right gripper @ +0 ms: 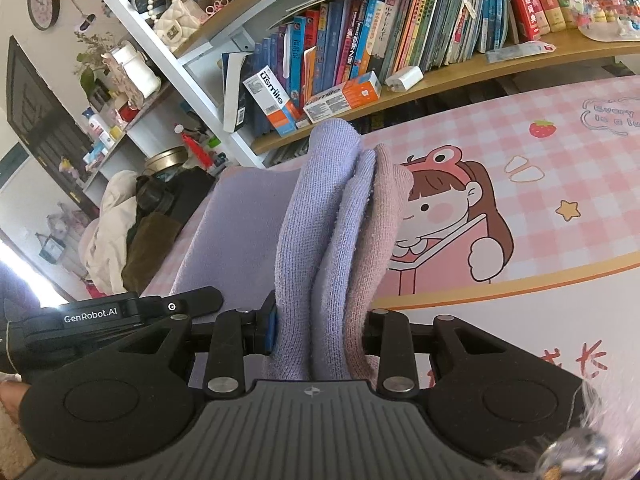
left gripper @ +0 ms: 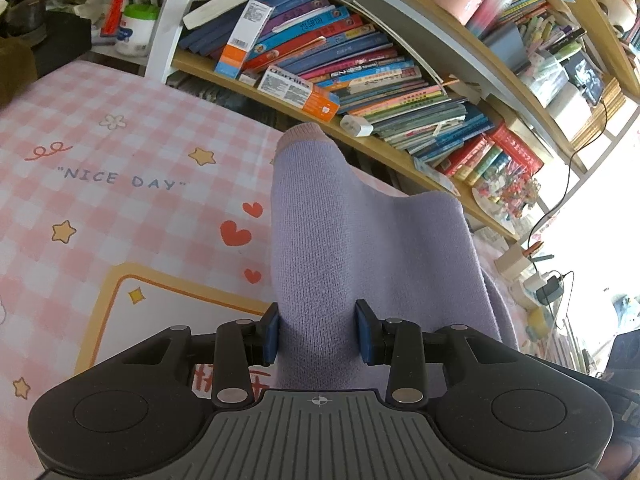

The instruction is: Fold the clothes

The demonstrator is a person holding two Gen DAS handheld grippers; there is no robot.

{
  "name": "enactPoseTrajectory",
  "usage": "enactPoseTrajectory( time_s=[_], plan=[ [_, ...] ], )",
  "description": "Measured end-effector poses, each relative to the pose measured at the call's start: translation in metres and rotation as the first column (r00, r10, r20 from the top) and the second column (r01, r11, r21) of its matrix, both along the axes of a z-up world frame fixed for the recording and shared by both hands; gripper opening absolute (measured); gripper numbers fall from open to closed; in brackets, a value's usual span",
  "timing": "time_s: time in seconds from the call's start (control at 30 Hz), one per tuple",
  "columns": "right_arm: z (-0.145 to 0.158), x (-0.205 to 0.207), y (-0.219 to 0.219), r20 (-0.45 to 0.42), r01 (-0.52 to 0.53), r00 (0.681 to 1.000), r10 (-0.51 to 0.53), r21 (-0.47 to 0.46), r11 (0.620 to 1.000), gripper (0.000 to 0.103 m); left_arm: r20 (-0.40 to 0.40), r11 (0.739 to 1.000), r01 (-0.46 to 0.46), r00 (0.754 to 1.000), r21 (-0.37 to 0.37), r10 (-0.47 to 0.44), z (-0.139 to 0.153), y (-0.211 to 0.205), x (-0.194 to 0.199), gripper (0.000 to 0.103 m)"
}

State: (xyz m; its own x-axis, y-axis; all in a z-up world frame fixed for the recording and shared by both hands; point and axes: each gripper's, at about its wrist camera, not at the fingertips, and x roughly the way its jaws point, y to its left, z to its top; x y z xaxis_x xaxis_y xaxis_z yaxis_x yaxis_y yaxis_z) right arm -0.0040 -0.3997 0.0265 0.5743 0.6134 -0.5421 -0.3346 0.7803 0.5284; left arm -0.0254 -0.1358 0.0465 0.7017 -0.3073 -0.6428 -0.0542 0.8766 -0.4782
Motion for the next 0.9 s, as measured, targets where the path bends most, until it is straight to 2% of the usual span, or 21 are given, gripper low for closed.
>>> enactPoseTrajectory(
  time_s=[0.17, 0.5, 0.9],
  plan=[
    [0.002, 0.001, 0.012, 0.007, 0.012, 1.0, -0.012, -0.005, 1.0, 0.029, 0.006, 1.0, 0.012, 1.0, -0.009, -0.012, -0.001, 0.019, 0.008, 0.036],
    [0.005, 0.029, 0.075, 0.016, 0.016, 1.0, -0.016, -0.015, 1.0, 0.029, 0.01, 0.999, 0.027, 1.0, -0.022, -0.027, -0.007, 0.083, 0.04, 0.036],
    [-0.002, 0.124, 0.163, 0.044, 0.008, 0.999, -0.006, -0.025, 1.0, 0.029, 0.031, 1.0, 0.021, 0.999, -0.022, -0.021, -0.023, 0.17, 0.133, 0.036]
  ],
)
